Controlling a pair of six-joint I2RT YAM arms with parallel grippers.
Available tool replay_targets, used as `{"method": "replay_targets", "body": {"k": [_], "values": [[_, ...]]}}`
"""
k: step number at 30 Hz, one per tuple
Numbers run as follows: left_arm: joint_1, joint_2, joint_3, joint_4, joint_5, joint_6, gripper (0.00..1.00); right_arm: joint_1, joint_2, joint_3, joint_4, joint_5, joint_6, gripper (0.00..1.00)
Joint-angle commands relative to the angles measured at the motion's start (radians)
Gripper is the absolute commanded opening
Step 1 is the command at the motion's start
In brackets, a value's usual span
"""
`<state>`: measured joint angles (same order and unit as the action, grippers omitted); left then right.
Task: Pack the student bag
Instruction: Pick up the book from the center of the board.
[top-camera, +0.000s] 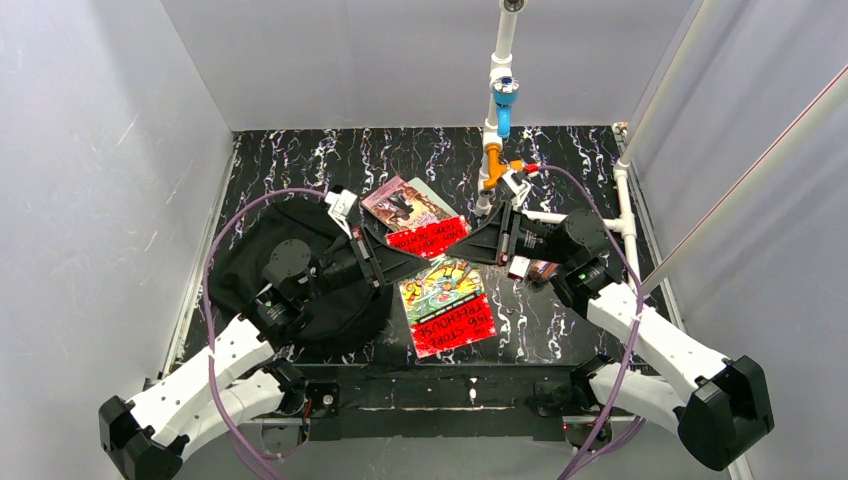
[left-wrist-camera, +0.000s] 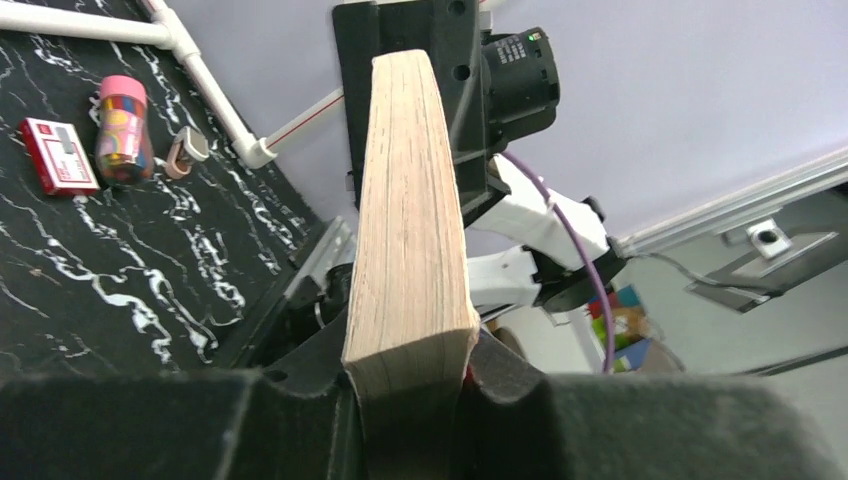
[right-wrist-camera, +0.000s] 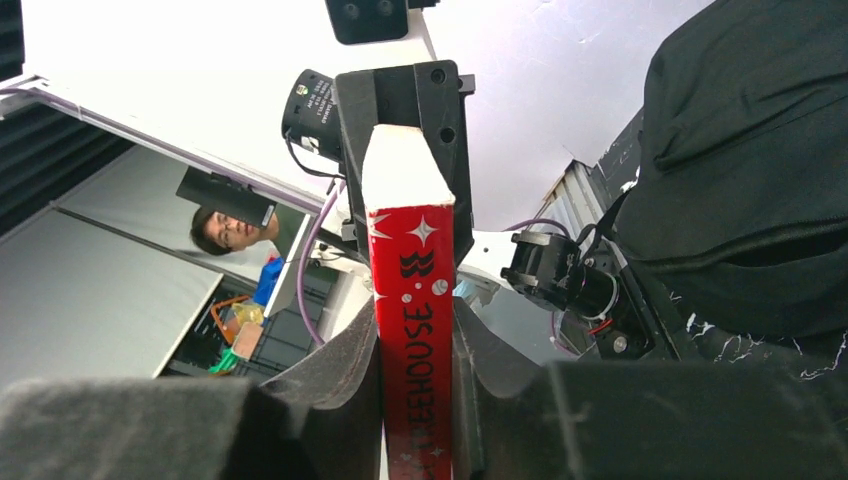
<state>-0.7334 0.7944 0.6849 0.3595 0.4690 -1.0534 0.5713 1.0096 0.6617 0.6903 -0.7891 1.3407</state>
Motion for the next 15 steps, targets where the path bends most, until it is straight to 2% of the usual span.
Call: {"method": "replay_targets", "body": {"k": [1,2,3,4,8,10,15], "values": [[0.001,-0.086,-0.025,0.059,-0.085,-0.027,0.00,0.010,-0.016,0.120,-0.130,0.110,-0.103,0.56],[0.001,-0.101,-0.028,0.061,-0.135,-0.034,0.00,0.020,-0.024,0.128,-0.163,0.140,-0.136,0.76],[0.001,-0.115,-0.028,0.061,-0.175,-0.034,0.00,0.037,-0.030,0.130,-0.179,0.170,-0.151,0.90],[0.001,-0.128,-0.024,0.061,-0.216,-0.030,0.00,0.056,-0.036,0.127,-0.184,0.201,-0.163,0.97],[0.001,-0.162,0.002,0.074,-0.407,-0.011,0.00,0.171,-0.032,0.100,-0.185,0.348,-0.196,0.98],[0.001,-0.163,0.010,0.138,-0.472,0.009,0.00,0.231,-0.029,0.073,-0.166,0.423,-0.186,0.98],[0.002,-0.176,0.028,0.201,-0.625,0.087,0.00,0.369,-0.056,-0.035,0.020,0.614,-0.145,0.98]]}}
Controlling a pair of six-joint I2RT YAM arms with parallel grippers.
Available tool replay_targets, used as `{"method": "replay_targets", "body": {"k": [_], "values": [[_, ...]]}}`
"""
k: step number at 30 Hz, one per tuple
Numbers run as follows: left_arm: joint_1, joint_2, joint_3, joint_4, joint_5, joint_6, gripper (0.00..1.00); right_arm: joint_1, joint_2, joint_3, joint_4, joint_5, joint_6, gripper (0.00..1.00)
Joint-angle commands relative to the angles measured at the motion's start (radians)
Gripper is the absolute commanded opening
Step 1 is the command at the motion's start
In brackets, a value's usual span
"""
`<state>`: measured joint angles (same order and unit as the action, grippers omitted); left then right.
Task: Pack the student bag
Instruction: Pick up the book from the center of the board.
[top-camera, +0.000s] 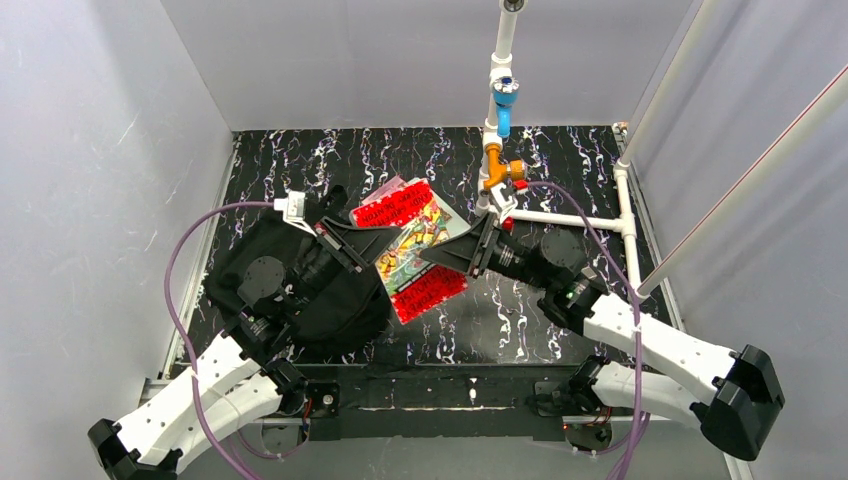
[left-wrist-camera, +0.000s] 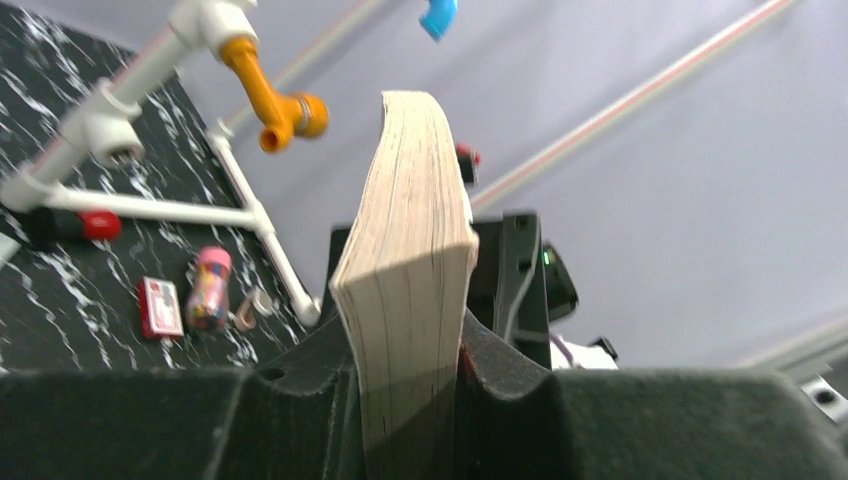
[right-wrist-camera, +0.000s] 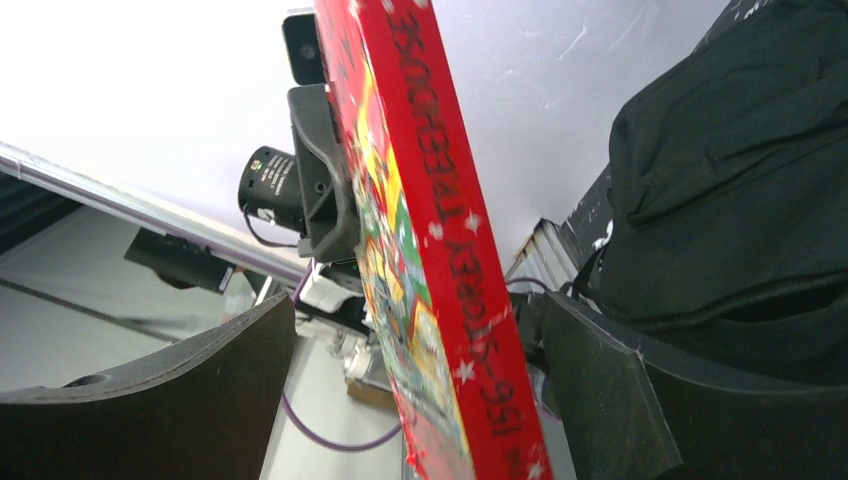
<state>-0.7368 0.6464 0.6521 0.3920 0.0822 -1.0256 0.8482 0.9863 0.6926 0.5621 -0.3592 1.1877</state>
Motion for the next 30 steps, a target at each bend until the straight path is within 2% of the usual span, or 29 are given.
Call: {"method": "replay_targets", "body": {"k": [1,4,8,12,14,17,21,23,24,25,26,27,30], "values": [[0.004,-0.032,0.061,0.178,-0.275,0.067,0.00,0.110,-0.040,-0.077,0.166,0.218,0.003,0.98],[0.004,-0.032,0.056,0.236,-0.317,0.086,0.00,0.147,-0.046,-0.106,0.219,0.287,-0.003,0.98],[0.004,-0.020,0.077,0.254,-0.323,0.097,0.00,0.154,-0.041,-0.109,0.248,0.305,-0.015,0.98],[0.005,0.009,0.072,0.309,-0.322,0.069,0.00,0.182,-0.008,-0.134,0.385,0.370,0.010,0.98],[0.004,0.024,0.060,0.330,-0.332,0.029,0.00,0.191,0.029,-0.116,0.436,0.408,0.001,0.98],[0.005,0.047,0.047,0.364,-0.348,-0.009,0.00,0.193,0.100,-0.045,0.460,0.412,-0.026,0.93],[0.004,0.059,0.047,0.369,-0.341,0.003,0.00,0.200,0.167,-0.003,0.561,0.400,-0.019,0.63],[0.004,0.043,0.029,0.355,-0.348,0.007,0.00,0.201,0.160,-0.008,0.542,0.429,-0.016,0.37],[0.005,0.027,0.013,0.325,-0.351,-0.002,0.00,0.201,0.147,-0.011,0.505,0.446,-0.019,0.27],[0.004,0.007,0.000,0.276,-0.354,-0.011,0.05,0.201,0.130,-0.009,0.451,0.466,-0.029,0.16],[0.005,-0.018,-0.015,0.217,-0.354,-0.018,0.22,0.200,0.107,-0.005,0.387,0.478,-0.048,0.07],[0.004,-0.043,-0.031,0.147,-0.350,-0.023,0.34,0.200,0.077,0.002,0.283,0.503,-0.076,0.01],[0.005,-0.149,-0.066,-0.169,-0.346,-0.026,0.60,0.199,-0.027,0.046,-0.048,0.585,-0.179,0.01]]}}
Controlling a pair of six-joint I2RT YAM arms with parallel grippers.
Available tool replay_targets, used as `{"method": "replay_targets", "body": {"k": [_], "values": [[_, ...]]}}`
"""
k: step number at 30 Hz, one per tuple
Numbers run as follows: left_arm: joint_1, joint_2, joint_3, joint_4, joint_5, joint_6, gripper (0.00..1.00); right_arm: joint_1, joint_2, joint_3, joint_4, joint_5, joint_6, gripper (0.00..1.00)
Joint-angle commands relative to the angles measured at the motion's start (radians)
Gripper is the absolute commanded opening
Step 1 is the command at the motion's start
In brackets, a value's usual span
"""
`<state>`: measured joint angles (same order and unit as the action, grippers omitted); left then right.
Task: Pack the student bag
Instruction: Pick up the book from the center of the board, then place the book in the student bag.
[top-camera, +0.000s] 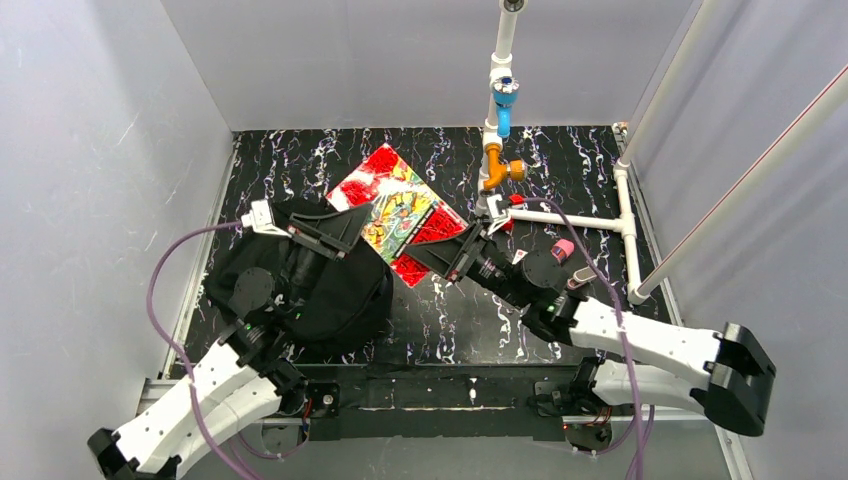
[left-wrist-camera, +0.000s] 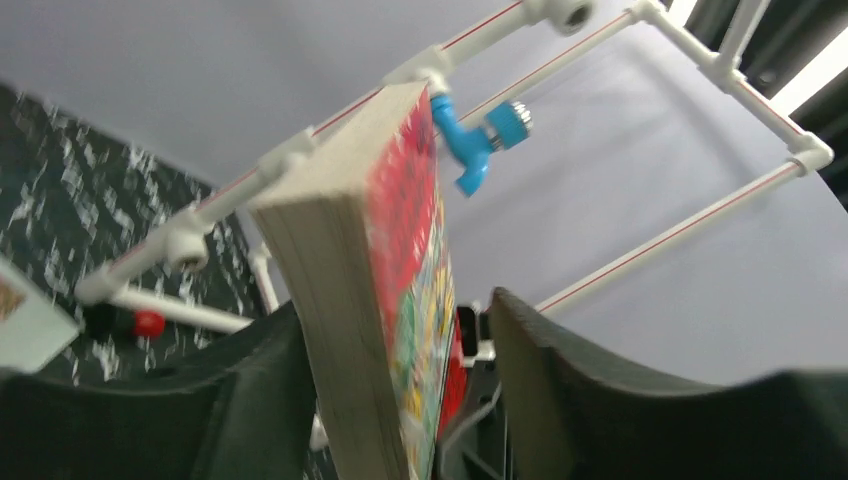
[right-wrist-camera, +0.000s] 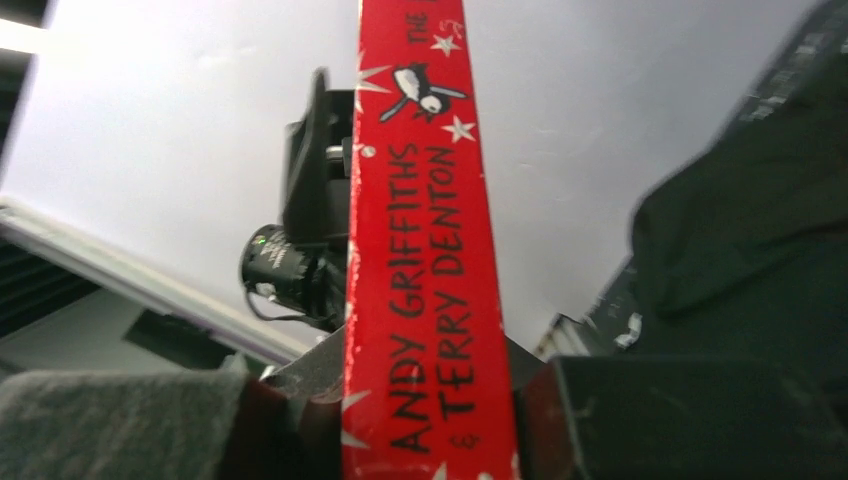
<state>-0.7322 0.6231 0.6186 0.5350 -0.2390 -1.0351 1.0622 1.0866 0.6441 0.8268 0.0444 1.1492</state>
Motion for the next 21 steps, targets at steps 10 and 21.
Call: {"method": "replay_targets", "body": {"k": [10,21], "values": [[0.001,-0.086,0.248,-1.372,-0.162,0.272,0.75,-0.015,-0.211,0.269,-1.090,0.226,-0.541,0.01],[-0.002,0.536,0.470,-1.455,0.014,0.790,0.62,-0.015,-0.304,0.253,-1.177,0.067,-0.569,0.01]]}}
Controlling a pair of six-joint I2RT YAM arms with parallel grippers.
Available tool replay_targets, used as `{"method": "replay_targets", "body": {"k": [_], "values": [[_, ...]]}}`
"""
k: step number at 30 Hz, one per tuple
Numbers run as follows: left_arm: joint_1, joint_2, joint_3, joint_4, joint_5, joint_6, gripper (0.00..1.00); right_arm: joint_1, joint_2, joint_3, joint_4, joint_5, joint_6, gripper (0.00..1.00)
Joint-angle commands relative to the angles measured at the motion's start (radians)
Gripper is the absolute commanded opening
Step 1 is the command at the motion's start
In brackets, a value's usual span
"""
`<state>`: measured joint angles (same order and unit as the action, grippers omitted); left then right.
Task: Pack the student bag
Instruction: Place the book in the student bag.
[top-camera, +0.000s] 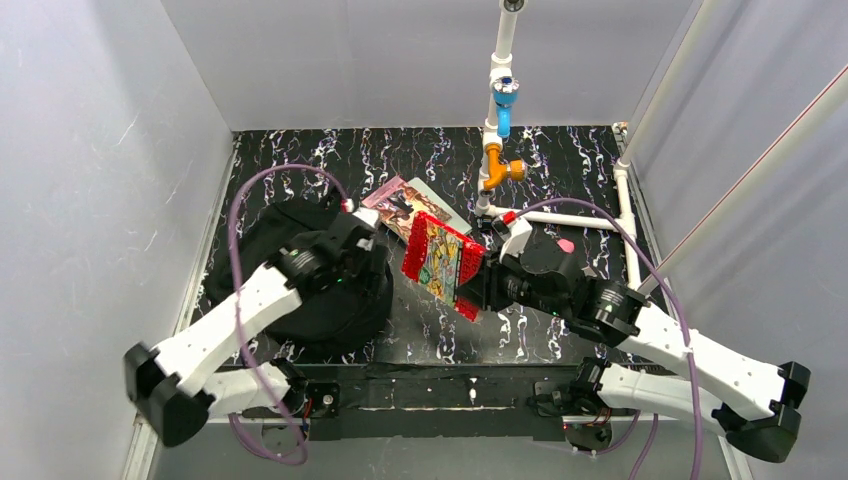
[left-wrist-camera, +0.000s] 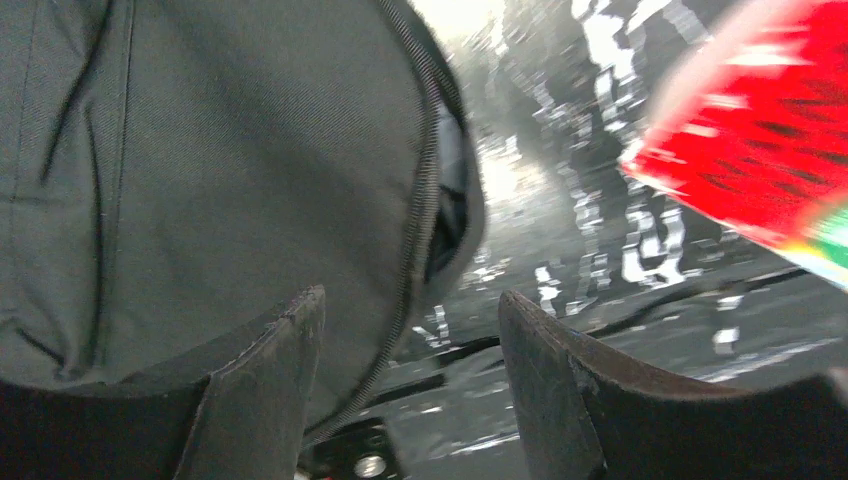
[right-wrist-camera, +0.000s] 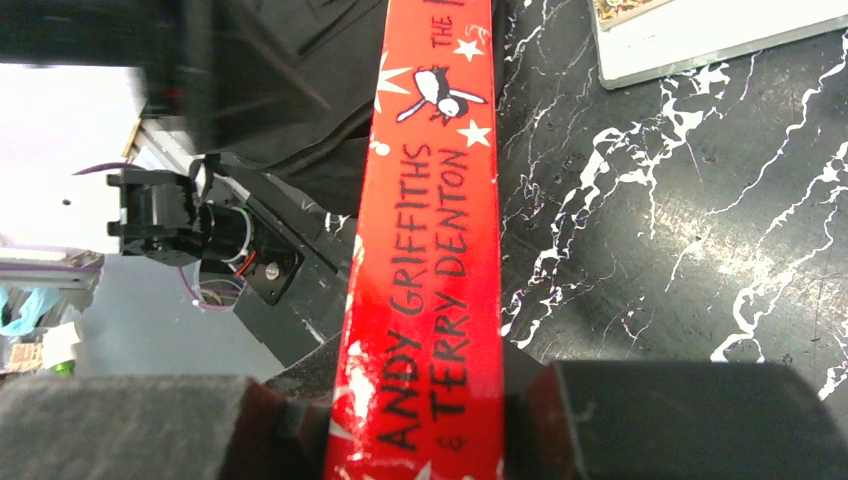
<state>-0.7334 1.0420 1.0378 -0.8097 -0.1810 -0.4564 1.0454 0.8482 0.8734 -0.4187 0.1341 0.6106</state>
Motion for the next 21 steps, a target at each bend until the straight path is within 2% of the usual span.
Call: {"method": "replay_targets", "body": {"k": [1,3,7,9,16,21], "values": [[-0.004,0.153,0.068,-0.114,-0.097,0.228,0.61,0.002,-0.070,0.016,0.076,-0.022,-0.025,0.01],[-0.008,0.212,0.094,-0.112,-0.122,0.260,0.60,0.002,-0.077,0.000,0.091,-0.022,-0.013,0.01],[-0.010,0.228,0.057,0.028,-0.112,0.280,0.62,0.002,-0.091,-0.036,0.121,-0.032,0.009,0.01],[-0.010,0.247,0.052,0.049,-0.112,0.284,0.60,0.002,-0.094,-0.047,0.136,-0.041,0.015,0.01],[-0.011,0.283,-0.002,0.112,-0.019,0.240,0.62,0.002,-0.112,-0.057,0.139,-0.033,0.023,0.01],[-0.011,0.305,-0.044,0.097,-0.115,0.220,0.55,0.002,-0.115,-0.054,0.131,-0.027,0.020,0.01]]}}
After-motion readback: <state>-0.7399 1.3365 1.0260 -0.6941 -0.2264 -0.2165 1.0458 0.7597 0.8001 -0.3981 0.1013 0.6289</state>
